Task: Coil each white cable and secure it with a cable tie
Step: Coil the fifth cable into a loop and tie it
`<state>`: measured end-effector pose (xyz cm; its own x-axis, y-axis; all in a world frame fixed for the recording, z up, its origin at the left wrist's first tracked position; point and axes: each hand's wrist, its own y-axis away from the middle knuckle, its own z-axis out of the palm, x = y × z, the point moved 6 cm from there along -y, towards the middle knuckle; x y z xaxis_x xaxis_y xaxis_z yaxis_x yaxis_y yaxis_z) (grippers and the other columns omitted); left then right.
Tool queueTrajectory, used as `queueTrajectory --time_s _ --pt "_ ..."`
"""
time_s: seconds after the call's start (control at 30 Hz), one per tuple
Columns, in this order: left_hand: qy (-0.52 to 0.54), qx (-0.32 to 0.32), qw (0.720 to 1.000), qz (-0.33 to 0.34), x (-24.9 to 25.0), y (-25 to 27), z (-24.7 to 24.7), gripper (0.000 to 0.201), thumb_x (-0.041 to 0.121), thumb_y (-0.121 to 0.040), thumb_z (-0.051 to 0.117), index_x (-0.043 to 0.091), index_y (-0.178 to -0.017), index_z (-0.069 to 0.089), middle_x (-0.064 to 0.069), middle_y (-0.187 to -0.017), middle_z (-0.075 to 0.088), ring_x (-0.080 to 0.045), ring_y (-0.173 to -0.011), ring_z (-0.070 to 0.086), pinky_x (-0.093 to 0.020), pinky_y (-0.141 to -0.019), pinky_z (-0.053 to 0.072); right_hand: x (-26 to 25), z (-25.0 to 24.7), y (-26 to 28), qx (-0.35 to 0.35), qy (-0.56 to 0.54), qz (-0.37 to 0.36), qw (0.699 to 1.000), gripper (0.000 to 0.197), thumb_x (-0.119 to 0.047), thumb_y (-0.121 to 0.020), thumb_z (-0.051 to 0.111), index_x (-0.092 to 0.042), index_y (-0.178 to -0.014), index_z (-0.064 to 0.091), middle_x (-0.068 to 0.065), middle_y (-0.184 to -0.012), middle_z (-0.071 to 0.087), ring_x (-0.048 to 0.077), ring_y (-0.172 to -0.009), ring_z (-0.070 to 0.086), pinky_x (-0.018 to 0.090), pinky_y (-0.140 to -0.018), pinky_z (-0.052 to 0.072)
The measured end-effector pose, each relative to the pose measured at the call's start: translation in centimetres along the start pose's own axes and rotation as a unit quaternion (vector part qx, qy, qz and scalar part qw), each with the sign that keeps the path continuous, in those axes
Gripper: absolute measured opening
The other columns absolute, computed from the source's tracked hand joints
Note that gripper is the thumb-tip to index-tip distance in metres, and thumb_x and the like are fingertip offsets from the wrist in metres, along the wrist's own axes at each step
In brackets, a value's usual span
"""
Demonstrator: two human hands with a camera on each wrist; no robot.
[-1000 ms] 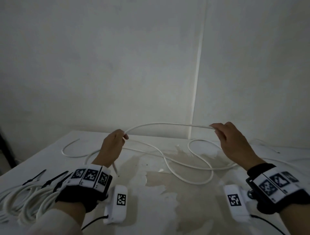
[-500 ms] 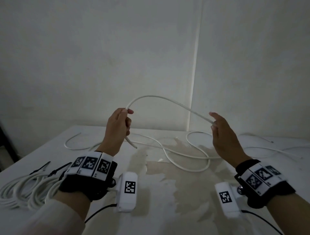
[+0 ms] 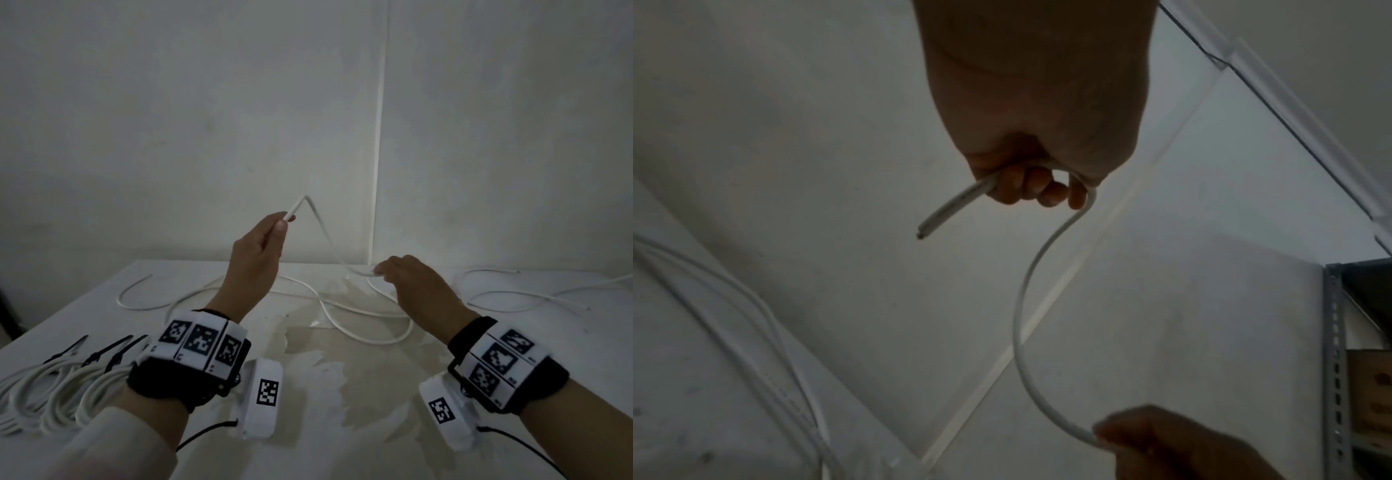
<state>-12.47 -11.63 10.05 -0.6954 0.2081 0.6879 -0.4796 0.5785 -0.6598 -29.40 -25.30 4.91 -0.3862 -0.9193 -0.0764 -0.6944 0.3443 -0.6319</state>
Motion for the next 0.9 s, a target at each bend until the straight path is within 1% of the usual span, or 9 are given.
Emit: queueTrajectory --time_s 0.07,0.17,0.27,0.37,0.43,0.57,0.67,0.77,0.9 --pt "-0.016 -0.010 1.000 0.012 0.2 0.1 0.5 0.025 0.025 -0.098 0.038 0.023 -0.111 0.060 -0.001 -0.061 0.041 -0.006 -0.054 0.037 -0.015 -0.049 0.031 -2.1 -0.1 -0.4 0.012 0.015 -0.070 0.997 0.049 0.027 -0.042 0.065 -0.007 -0.077 0.065 0.006 -0.065 0.062 0.024 -0.054 0.057 0.022 -0.046 0.042" --pt "-0.039 -0.042 0.998 0.013 0.4 0.4 1.2 0.027 0.020 -0.098 0.039 0.018 -0.113 0.062 0.003 -0.060 0.044 -0.004 -0.054 0.041 -0.012 -0.051 0.033 -4.6 -0.1 -0.9 0.018 0.021 -0.130 0.991 0.053 0.023 -0.040 0.072 -0.012 -0.078 0.064 0.001 -0.067 0.060 0.014 -0.067 0.041 0.024 -0.054 0.031" --pt "-0.059 -0.089 0.994 -0.011 0.2 0.8 1.8 0.027 0.018 -0.098 0.041 0.014 -0.111 0.064 0.007 -0.064 0.047 0.008 -0.054 0.046 -0.007 -0.052 0.034 -6.0 -0.8 -1.2 0.044 -0.022 -0.138 0.989 0.039 0.018 -0.055 0.071 -0.011 -0.081 0.064 0.006 -0.076 0.057 0.013 -0.069 0.033 0.025 -0.057 0.030" --pt "-0.071 -0.136 0.988 -0.022 -0.1 1.5 2.6 0.025 0.018 -0.097 0.042 0.020 -0.091 0.066 0.001 -0.074 0.060 0.000 -0.066 0.053 -0.007 -0.055 0.034 -7.1 -1.9 -1.3 0.055 -0.057 -0.136 0.987 0.012 0.002 -0.077 0.059 -0.008 -0.081 0.066 0.009 -0.078 0.054 0.016 -0.068 0.040 0.029 -0.056 0.035" --pt "-0.088 -0.172 0.981 -0.020 0.0 2.2 3.5 0.034 0.016 -0.098 0.040 0.026 -0.071 0.059 -0.008 -0.076 0.064 -0.020 -0.068 0.054 -0.011 -0.056 0.032 -7.1 -2.3 -1.5 0.057 -0.100 -0.126 0.985 0.021 -0.013 -0.085 0.047 -0.008 -0.083 0.067 0.009 -0.077 0.054 0.017 -0.065 0.044 0.030 -0.055 0.038" --pt "-0.045 -0.205 0.976 -0.066 0.1 3.5 4.8 0.042 0.025 -0.100 0.034 0.018 -0.066 0.058 0.000 -0.064 0.052 -0.011 -0.060 0.042 -0.017 -0.057 0.031 -5.9 -2.2 -2.2 0.031 -0.135 -0.098 0.985 0.024 -0.018 -0.086 0.047 -0.009 -0.084 0.069 0.006 -0.076 0.056 0.016 -0.062 0.047 0.031 -0.059 0.034" --pt "-0.017 -0.213 0.974 -0.081 0.2 3.9 5.4 0.035 0.032 -0.098 0.036 0.019 -0.083 0.064 0.008 -0.060 0.045 0.000 -0.051 0.039 -0.012 -0.050 0.029 -5.0 -2.2 -2.3 0.023 -0.139 -0.074 0.987 0.016 -0.009 -0.082 0.053 -0.007 -0.082 0.069 0.006 -0.078 0.056 0.010 -0.066 0.043 0.030 -0.061 0.035" --pt "-0.029 -0.228 0.971 -0.061 0.8 3.8 5.8 0.031 0.031 -0.096 0.043 0.009 -0.096 0.066 0.011 -0.057 0.040 0.002 -0.047 0.040 -0.010 -0.049 0.030 -4.2 -2.8 -2.2 0.033 -0.187 -0.037 0.981 0.015 -0.004 -0.086 0.053 -0.003 -0.085 0.068 -0.002 -0.080 0.048 0.004 -0.067 0.043 0.015 -0.062 0.037" --pt "-0.039 -0.260 0.963 -0.050 1.8 3.6 5.6 0.033 0.034 -0.096 0.042 0.012 -0.097 0.066 0.011 -0.058 0.042 0.002 -0.049 0.041 -0.012 -0.051 0.031 -3.8 -3.2 -1.9 0.002 -0.214 -0.005 0.977 0.013 -0.003 -0.089 0.053 -0.007 -0.089 0.066 -0.013 -0.081 0.046 0.015 -0.073 0.052 0.031 -0.068 0.045"
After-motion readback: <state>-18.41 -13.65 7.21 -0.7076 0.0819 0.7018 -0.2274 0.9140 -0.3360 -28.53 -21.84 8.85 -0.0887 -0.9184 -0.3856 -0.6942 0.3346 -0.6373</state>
